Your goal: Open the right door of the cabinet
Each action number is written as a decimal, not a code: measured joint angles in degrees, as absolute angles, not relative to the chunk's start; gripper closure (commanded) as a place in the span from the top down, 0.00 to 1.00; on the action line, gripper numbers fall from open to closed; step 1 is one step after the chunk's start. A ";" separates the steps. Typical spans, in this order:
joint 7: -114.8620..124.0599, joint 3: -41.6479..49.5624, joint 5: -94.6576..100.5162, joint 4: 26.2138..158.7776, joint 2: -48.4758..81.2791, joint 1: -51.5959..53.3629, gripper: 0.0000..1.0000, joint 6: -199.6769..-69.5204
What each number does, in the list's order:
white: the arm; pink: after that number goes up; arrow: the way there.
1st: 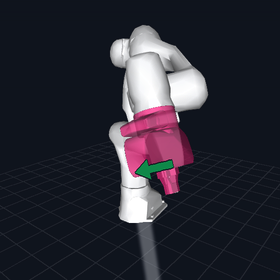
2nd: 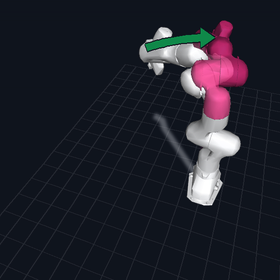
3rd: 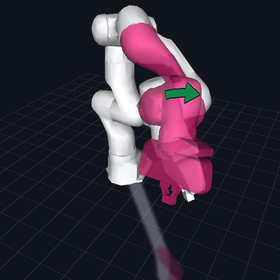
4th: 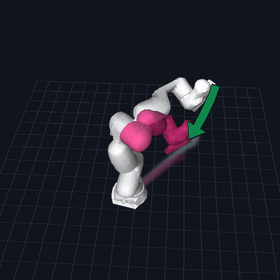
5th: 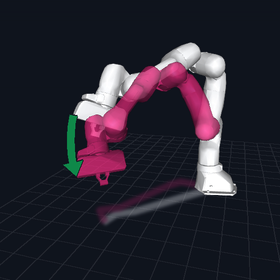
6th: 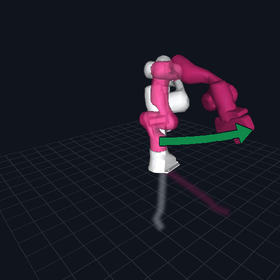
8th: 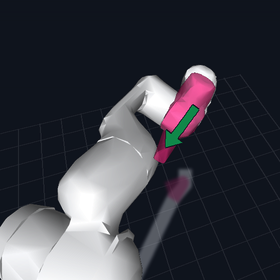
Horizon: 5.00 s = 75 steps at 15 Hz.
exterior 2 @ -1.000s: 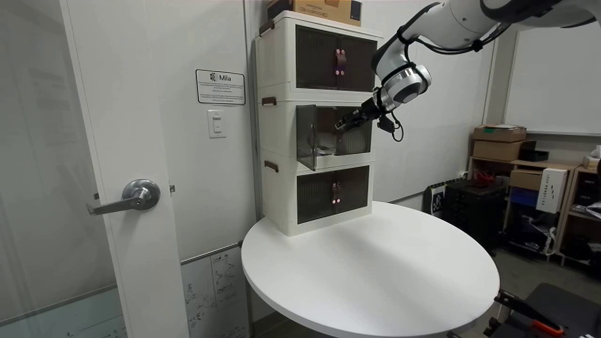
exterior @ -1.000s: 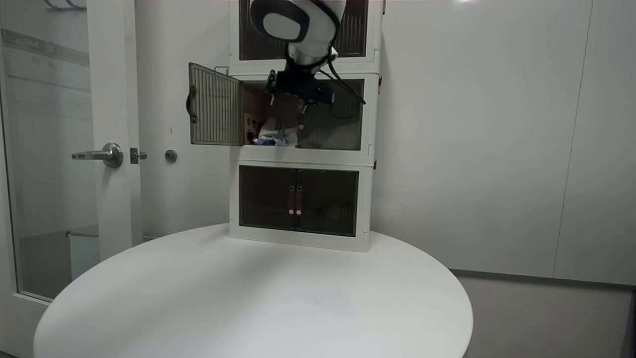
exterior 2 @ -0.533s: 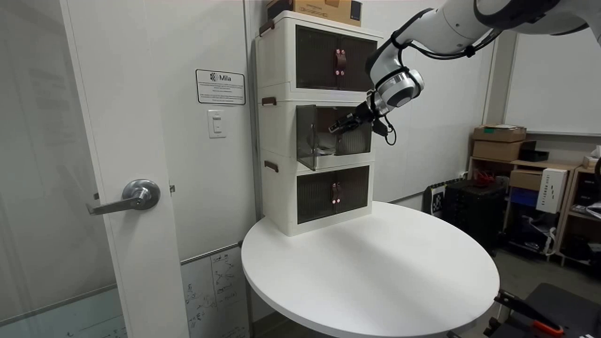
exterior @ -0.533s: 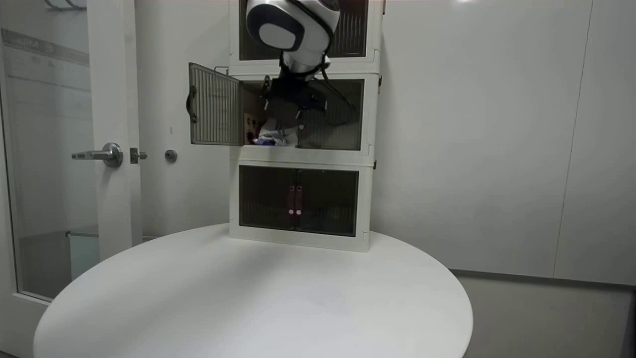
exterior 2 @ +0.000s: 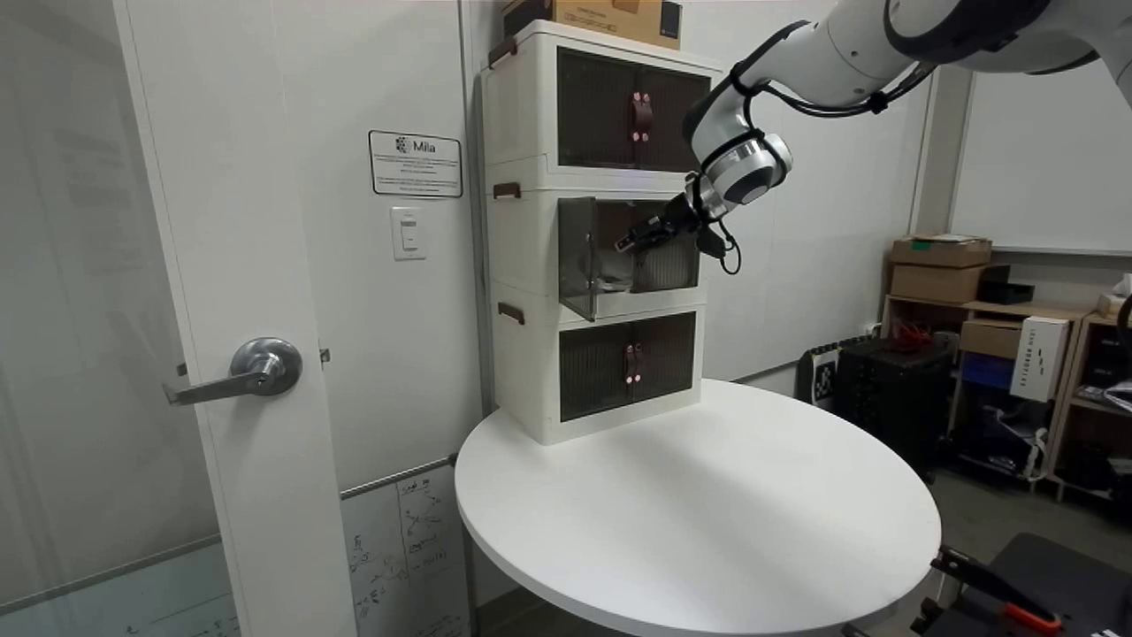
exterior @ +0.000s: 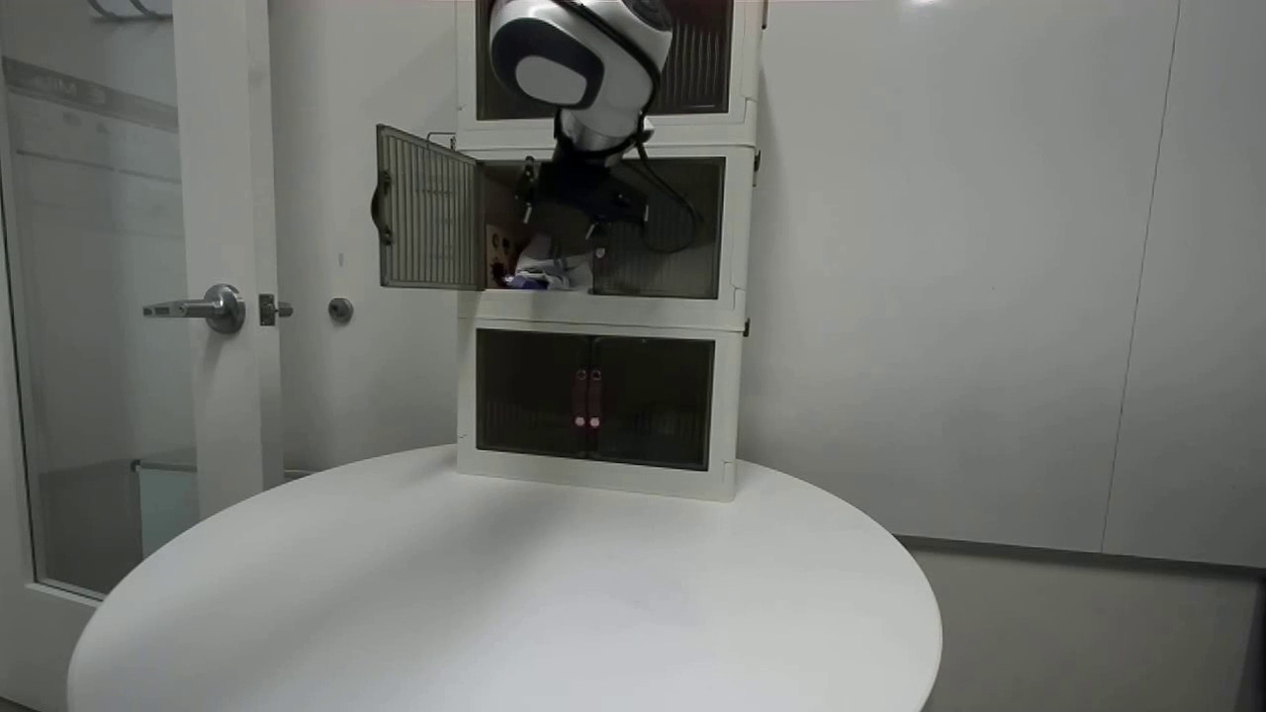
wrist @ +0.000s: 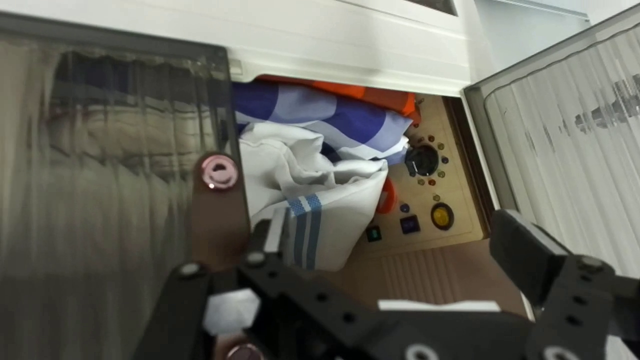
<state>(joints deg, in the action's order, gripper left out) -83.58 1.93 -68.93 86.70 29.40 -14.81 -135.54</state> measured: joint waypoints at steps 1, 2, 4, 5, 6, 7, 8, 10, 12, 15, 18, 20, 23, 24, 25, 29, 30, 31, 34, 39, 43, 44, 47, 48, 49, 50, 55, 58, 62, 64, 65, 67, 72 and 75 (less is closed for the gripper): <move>-82.91 2.34 -68.18 86.68 29.40 -14.81 1.00 -135.43; -82.07 2.75 -67.31 86.66 29.40 -14.83 1.00 -135.41; -80.75 3.10 -66.22 86.52 29.42 -15.01 1.00 -135.32; -80.16 3.10 -66.00 86.37 29.48 -15.07 1.00 -135.31; -79.70 3.10 -65.93 86.19 29.58 -15.08 1.00 -135.31; -79.28 3.10 -65.93 85.99 29.71 -15.09 1.00 -135.31; -78.75 3.10 -65.92 85.75 29.85 -15.09 1.00 -135.31; -77.57 3.10 -65.81 85.25 30.11 -15.10 1.00 -135.14; -75.77 3.12 -64.97 84.77 30.29 -15.16 1.00 -134.80; -72.59 3.13 -63.08 83.94 30.54 -15.22 1.00 -134.34; -69.81 3.13 -61.50 83.13 30.80 -15.32 1.00 -133.77; -68.39 3.13 -60.75 82.80 30.85 -15.41 1.00 -133.55; -66.39 3.15 -59.42 82.27 30.89 -15.63 1.00 -133.24; -65.85 3.25 -58.86 82.09 30.89 -15.79 1.00 -133.28; -65.43 3.32 -58.45 81.92 30.90 -16.02 1.00 -133.11; -64.70 4.11 -57.15 80.00 31.79 -17.77 1.00 -134.60; -64.70 4.13 -56.99 79.43 32.16 -18.44 1.00 -134.70; -64.70 4.13 -56.88 78.86 32.57 -18.91 1.00 -134.70; -64.65 4.12 -56.79 77.28 34.01 -19.43 1.00 -134.70; -64.51 2.90 -56.61 75.35 35.92 -19.32 1.00 -134.64; -64.51 2.14 -56.50 75.15 36.07 -19.31 1.00 -134.63; -64.51 2.12 -56.50 75.15 36.07 -19.33 1.00 -134.63; -64.50 2.08 -56.50 75.14 36.08 -19.34 1.00 -134.63; -64.50 2.07 -56.50 75.13 36.09 -19.34 1.00 -134.63; -64.47 2.05 -56.49 75.13 36.09 -19.34 1.00 -134.63; -64.44 2.02 -56.49 75.13 36.09 -19.34 1.00 -134.63; -64.32 1.27 -56.08 75.09 35.98 -19.23 1.00 -133.88; -63.85 -0.40 -56.06 75.07 35.86 -17.80 1.00 -133.44; -63.10 -0.62 -55.73 75.12 35.82 -17.07 1.00 -134.24; -63.04 -0.62 -55.57 75.12 35.82 -17.07 1.00 -134.15; -62.96 -0.61 -55.40 75.12 35.80 -17.11 1.00 -133.85; -62.65 -0.61 -54.89 75.16 35.79 -17.19 1.00 -132.98; -62.32 -0.61 -54.68 75.58 35.26 -17.61 1.00 -130.18; -62.32 -0.62 -54.68 76.55 34.17 -17.92 1.00 -129.58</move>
